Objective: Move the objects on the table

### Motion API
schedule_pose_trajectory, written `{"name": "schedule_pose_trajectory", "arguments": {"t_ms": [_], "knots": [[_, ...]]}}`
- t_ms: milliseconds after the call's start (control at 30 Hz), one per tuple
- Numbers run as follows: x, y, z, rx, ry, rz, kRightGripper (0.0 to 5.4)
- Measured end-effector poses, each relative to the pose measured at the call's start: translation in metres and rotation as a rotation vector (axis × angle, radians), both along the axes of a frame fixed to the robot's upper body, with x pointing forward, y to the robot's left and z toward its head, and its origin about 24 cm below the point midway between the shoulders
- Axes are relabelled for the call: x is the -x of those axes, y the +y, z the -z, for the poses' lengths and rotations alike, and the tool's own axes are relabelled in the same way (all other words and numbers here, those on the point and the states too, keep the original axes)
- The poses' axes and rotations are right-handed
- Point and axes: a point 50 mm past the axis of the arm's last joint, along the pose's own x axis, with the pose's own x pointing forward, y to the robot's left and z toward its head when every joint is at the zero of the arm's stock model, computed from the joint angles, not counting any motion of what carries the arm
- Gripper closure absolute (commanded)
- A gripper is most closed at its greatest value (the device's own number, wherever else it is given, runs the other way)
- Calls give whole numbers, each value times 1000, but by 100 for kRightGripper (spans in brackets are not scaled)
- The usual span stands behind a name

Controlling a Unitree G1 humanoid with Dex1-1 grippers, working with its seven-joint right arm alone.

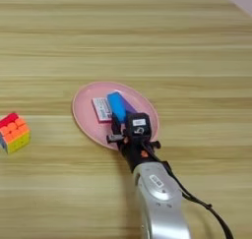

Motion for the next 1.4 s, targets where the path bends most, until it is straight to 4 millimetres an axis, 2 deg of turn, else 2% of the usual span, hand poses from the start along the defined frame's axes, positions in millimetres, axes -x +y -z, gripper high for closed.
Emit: {"name": "schedule_pose_trajectory", "arguments": {"t_ms": [300,800,1300,1400], "knots": [[3,-17,-1,34,53,49,401],[6,-8,8,17,117,-13,401],[5,-10,14,32,154,-8,401],[5,-11,14,37,155,-5,336]]}}
